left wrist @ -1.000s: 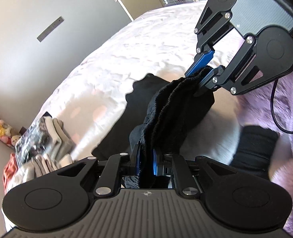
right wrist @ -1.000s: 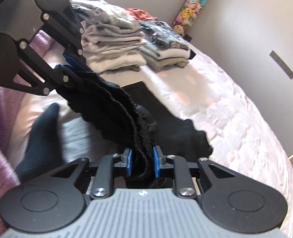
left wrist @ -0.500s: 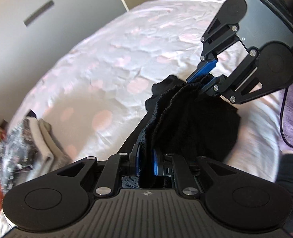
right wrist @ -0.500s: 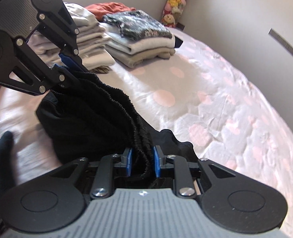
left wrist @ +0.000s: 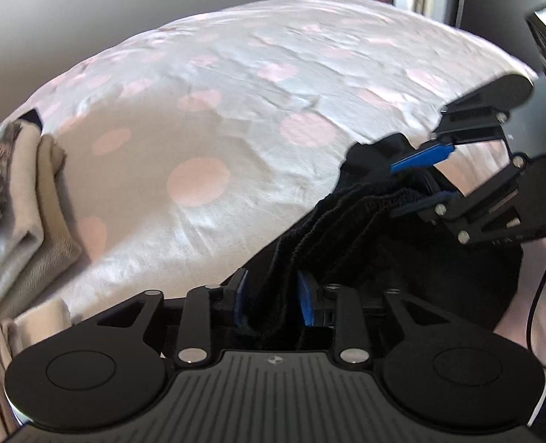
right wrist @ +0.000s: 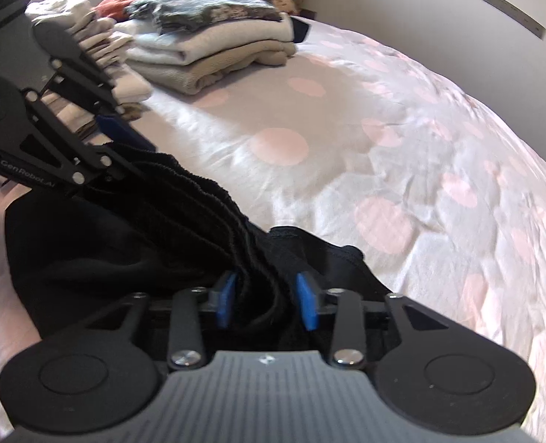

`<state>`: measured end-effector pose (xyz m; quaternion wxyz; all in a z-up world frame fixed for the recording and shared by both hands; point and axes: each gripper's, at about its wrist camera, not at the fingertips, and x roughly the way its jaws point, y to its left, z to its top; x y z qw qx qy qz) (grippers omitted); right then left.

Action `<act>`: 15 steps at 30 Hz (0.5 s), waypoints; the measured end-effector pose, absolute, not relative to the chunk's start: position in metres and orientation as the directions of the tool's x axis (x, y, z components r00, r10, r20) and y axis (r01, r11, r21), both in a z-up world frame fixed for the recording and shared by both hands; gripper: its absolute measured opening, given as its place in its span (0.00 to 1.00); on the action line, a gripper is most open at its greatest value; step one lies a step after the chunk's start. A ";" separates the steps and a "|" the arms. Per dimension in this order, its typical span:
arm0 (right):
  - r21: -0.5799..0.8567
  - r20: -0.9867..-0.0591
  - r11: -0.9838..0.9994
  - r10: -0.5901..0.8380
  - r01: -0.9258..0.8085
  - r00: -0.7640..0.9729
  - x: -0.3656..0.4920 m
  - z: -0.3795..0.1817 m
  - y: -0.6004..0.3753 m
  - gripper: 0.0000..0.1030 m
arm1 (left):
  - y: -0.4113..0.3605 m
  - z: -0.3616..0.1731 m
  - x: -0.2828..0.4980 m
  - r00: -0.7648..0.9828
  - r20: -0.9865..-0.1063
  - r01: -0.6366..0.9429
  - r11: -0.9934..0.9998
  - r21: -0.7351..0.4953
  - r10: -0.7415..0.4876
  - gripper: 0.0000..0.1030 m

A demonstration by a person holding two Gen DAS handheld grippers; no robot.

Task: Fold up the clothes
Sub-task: 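Lay the folded black shorts flat on the bed and open both tools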

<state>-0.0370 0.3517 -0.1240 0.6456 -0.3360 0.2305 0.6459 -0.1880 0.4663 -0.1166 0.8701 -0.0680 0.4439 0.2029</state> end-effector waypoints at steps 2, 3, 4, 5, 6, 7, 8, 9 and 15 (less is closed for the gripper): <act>-0.100 -0.712 -0.001 0.698 -0.995 0.071 -0.030 -0.121 0.349 0.58 | 0.473 -0.113 -0.195 0.535 -0.784 -0.467 0.884 0.037 0.315 0.28; -0.073 -0.707 0.024 0.704 -0.997 0.068 -0.026 -0.119 0.347 0.58 | 0.475 -0.110 -0.199 0.541 -0.777 -0.485 0.874 0.024 0.322 0.29; -0.052 -0.700 0.049 0.711 -0.997 0.071 -0.023 -0.116 0.343 0.58 | 0.476 -0.107 -0.203 0.547 -0.768 -0.502 0.865 0.019 0.335 0.30; -0.034 -0.691 0.074 0.719 -0.997 0.077 -0.020 -0.113 0.340 0.58 | 0.476 -0.103 -0.206 0.552 -0.758 -0.519 0.855 0.016 0.349 0.31; -0.022 -0.683 0.094 0.726 -0.995 0.084 -0.018 -0.109 0.336 0.58 | 0.475 -0.099 -0.209 0.555 -0.747 -0.536 0.844 0.016 0.366 0.34; -0.017 -0.672 0.111 0.735 -0.994 0.094 -0.018 -0.105 0.331 0.58 | 0.474 -0.095 -0.213 0.557 -0.736 -0.553 0.833 0.016 0.384 0.38; -0.013 -0.662 0.126 0.743 -0.992 0.103 -0.018 -0.101 0.325 0.58 | 0.470 -0.090 -0.217 0.566 -0.724 -0.561 0.828 0.011 0.394 0.39; -0.007 -0.654 0.135 0.749 -0.991 0.106 -0.019 -0.097 0.319 0.57 | 0.466 -0.085 -0.222 0.576 -0.711 -0.568 0.823 0.005 0.403 0.41; 0.032 -0.633 0.168 0.766 -0.985 0.110 -0.032 -0.091 0.275 0.57 | 0.435 -0.086 -0.247 0.574 -0.701 -0.587 0.809 0.008 0.423 0.48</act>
